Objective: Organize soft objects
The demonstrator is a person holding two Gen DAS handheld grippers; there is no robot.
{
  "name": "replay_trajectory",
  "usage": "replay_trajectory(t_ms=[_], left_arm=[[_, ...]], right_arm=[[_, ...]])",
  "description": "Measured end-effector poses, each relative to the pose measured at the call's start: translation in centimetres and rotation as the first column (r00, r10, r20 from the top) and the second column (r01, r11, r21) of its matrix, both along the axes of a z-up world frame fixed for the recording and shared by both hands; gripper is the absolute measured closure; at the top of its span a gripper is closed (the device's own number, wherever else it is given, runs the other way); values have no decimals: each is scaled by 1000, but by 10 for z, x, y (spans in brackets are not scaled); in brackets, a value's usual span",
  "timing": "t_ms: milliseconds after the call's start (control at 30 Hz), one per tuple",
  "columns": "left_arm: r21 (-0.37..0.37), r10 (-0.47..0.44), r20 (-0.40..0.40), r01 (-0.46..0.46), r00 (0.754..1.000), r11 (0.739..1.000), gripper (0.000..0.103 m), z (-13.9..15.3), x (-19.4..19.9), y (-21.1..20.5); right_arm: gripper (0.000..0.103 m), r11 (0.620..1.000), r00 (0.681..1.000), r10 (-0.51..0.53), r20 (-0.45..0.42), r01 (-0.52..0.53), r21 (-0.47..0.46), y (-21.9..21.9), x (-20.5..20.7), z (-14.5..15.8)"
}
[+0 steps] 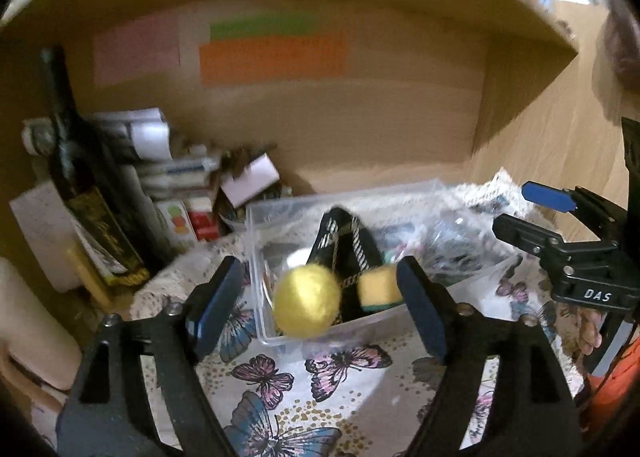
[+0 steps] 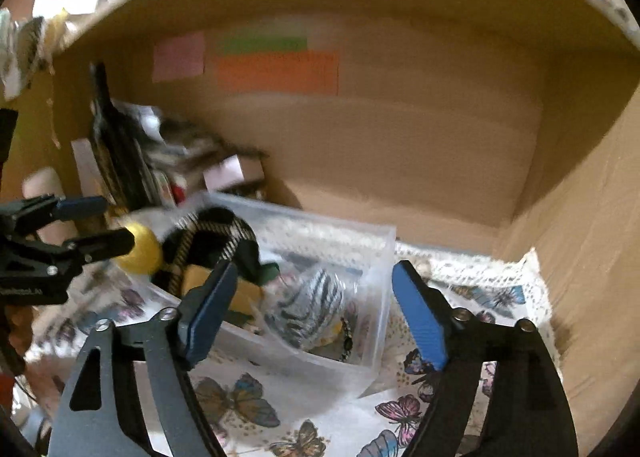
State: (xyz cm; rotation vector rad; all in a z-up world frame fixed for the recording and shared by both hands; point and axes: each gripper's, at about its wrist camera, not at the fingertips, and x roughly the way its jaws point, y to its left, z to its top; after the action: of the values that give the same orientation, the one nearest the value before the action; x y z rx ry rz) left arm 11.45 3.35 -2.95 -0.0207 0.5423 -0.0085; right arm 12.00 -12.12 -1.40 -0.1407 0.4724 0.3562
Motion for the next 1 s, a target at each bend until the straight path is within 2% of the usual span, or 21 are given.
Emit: replay_trajectory(t_ms=[100, 200, 233, 367, 633, 1000], left_arm=[[17, 25, 80, -26, 997, 1000, 3, 16, -20, -7], [20, 43, 150, -46, 988, 999, 0, 29, -40, -13], [16, 38, 166, -42, 985, 999, 0, 33, -46, -15], [-17, 31, 192, -28, 981, 999, 0, 41, -62, -17], [-56, 30, 247, -17, 969, 998, 0, 48, -91, -21], [-67, 32, 251, -16, 967, 998, 0, 47, -100, -19]], right_arm=[[16, 999, 999, -1, 47, -1, 40, -3, -18, 15], [8, 998, 995, -2, 100, -5, 67, -4, -36, 29], [0, 997, 992, -5, 123, -4, 76, -5, -44, 34], [0, 995, 985, -7, 172, -10, 99, -5, -68, 41], [0, 992, 984, 11, 179, -33, 118, 4, -88, 39], [0, 990, 984, -2, 179, -23, 138, 3, -99, 38]])
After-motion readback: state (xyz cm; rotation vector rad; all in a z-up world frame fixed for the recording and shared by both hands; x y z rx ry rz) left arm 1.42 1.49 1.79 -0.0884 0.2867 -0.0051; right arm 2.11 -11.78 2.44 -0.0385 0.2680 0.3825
